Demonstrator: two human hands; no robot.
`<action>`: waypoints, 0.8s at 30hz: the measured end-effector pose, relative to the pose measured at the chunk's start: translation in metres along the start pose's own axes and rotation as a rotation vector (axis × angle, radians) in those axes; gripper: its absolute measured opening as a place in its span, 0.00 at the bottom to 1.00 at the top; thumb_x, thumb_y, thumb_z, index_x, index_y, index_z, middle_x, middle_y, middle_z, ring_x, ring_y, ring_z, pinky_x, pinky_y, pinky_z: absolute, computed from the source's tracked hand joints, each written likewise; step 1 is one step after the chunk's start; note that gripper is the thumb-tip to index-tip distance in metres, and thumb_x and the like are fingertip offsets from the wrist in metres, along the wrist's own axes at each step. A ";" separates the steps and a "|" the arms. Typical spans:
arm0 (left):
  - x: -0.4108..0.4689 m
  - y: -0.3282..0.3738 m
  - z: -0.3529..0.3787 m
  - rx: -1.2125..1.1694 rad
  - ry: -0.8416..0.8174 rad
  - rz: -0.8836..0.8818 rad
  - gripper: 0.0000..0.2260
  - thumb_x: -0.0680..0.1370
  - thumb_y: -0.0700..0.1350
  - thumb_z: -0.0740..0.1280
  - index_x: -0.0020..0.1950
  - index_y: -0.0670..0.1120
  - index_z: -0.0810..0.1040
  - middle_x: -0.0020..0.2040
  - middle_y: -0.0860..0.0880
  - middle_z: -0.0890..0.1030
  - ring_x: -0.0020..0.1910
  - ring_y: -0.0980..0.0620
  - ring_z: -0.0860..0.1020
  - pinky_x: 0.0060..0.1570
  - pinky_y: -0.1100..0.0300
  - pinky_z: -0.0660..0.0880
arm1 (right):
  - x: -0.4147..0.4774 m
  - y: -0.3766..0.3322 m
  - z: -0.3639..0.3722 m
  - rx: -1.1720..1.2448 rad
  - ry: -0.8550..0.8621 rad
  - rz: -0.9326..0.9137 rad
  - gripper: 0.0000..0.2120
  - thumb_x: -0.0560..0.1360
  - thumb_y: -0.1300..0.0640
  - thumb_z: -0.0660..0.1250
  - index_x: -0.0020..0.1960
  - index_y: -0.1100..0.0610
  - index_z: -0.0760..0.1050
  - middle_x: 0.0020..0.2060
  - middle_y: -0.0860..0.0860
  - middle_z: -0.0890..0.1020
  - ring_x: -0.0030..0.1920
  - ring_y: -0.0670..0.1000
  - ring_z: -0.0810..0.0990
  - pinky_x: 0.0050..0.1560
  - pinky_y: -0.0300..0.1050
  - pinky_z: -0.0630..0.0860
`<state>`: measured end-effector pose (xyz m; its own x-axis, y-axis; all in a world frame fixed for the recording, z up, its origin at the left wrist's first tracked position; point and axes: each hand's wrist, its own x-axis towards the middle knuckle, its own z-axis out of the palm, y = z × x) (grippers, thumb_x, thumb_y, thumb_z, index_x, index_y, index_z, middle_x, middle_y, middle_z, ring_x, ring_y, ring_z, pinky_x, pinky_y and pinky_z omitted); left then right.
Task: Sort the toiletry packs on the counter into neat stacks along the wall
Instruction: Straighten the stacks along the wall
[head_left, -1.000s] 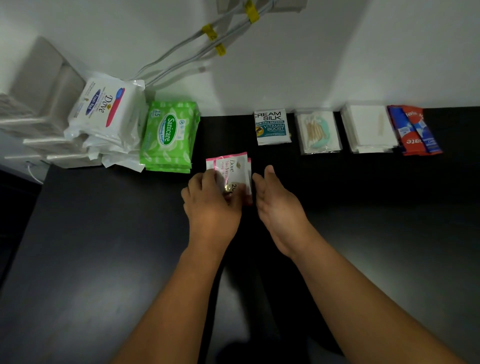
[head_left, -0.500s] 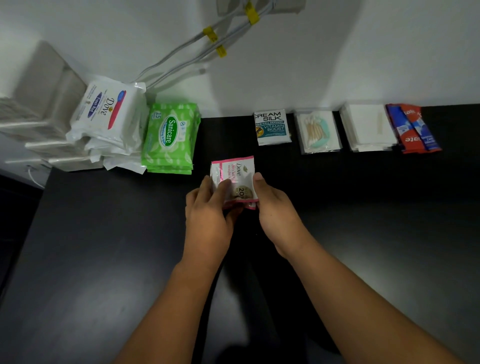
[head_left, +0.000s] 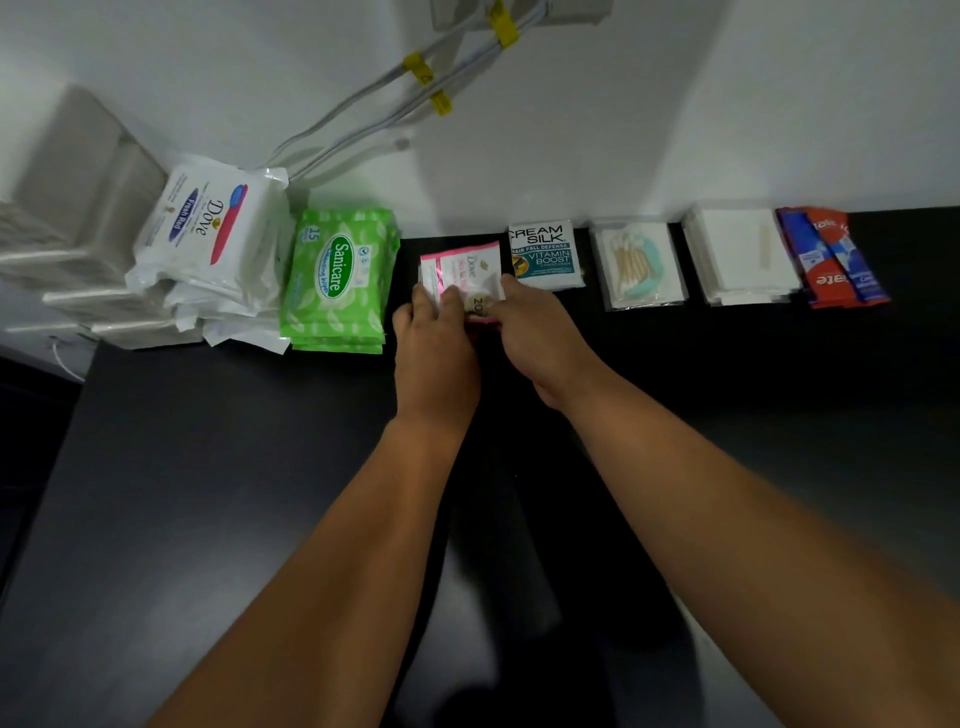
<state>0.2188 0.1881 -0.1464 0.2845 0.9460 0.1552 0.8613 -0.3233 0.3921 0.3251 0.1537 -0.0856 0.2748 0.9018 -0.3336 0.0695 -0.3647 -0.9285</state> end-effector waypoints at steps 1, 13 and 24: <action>0.007 0.000 0.001 -0.009 0.002 -0.019 0.20 0.79 0.39 0.62 0.72 0.42 0.70 0.72 0.33 0.68 0.66 0.34 0.68 0.59 0.49 0.68 | 0.005 -0.002 0.000 -0.081 0.008 -0.018 0.14 0.81 0.62 0.57 0.64 0.61 0.76 0.59 0.54 0.81 0.59 0.51 0.79 0.56 0.41 0.75; 0.046 -0.001 -0.002 0.031 -0.069 -0.004 0.20 0.77 0.40 0.63 0.69 0.42 0.71 0.67 0.36 0.72 0.59 0.36 0.71 0.58 0.51 0.67 | 0.022 -0.017 0.003 -0.192 0.014 0.002 0.16 0.82 0.62 0.55 0.67 0.60 0.72 0.56 0.51 0.76 0.43 0.40 0.73 0.35 0.28 0.67; 0.010 0.006 -0.019 -0.243 -0.014 0.008 0.25 0.77 0.42 0.60 0.74 0.37 0.65 0.73 0.34 0.68 0.72 0.35 0.67 0.68 0.45 0.69 | -0.032 -0.017 0.009 -0.377 0.119 -0.101 0.17 0.84 0.51 0.51 0.65 0.59 0.71 0.62 0.57 0.77 0.62 0.56 0.76 0.59 0.46 0.70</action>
<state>0.2185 0.1948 -0.1252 0.2977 0.9432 0.1473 0.7329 -0.3247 0.5979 0.3064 0.1328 -0.0609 0.3564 0.9123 -0.2015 0.4427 -0.3548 -0.8235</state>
